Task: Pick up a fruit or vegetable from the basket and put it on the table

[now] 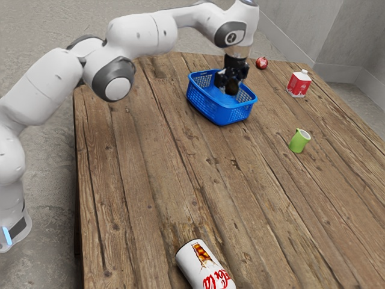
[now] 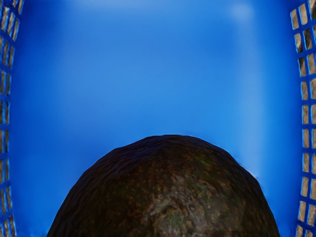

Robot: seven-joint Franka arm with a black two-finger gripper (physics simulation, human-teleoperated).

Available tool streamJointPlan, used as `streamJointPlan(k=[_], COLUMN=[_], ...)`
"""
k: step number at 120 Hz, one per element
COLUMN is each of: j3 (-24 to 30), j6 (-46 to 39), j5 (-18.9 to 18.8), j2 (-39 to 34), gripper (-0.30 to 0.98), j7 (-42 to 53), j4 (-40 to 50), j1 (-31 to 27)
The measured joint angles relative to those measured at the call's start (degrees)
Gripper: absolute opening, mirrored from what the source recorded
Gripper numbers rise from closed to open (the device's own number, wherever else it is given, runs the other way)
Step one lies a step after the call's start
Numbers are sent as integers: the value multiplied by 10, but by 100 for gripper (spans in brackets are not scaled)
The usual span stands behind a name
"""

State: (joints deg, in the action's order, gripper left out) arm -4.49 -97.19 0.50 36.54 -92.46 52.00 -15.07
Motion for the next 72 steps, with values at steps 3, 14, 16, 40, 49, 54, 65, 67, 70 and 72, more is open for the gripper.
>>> streamJointPlan(k=[3, 14, 16, 40, 49, 54, 65, 67, 70, 72], j3=[0, -1, -1, -1, 0, 0, 0, 0, 0, 0], j6=[4, 14, 16, 31, 35, 37, 39, 39, 39, 40], j5=[0, -2, -2, -3, -3, -3, -2, -2, -2, -3], j2=[-12, -50, -56, -85, -86, -86, -87, -87, -87, -89], gripper=[35, 35, 35, 35, 35, 35, 36, 37, 41, 44], j7=[0, 2, 2, 4, 5, 5, 6, 6, 6, 6], j4=[9, 41, 45, 60, 61, 61, 61, 61, 61, 61], j1=[6, 29, 35, 109, 126, 131, 136, 136, 137, 138])
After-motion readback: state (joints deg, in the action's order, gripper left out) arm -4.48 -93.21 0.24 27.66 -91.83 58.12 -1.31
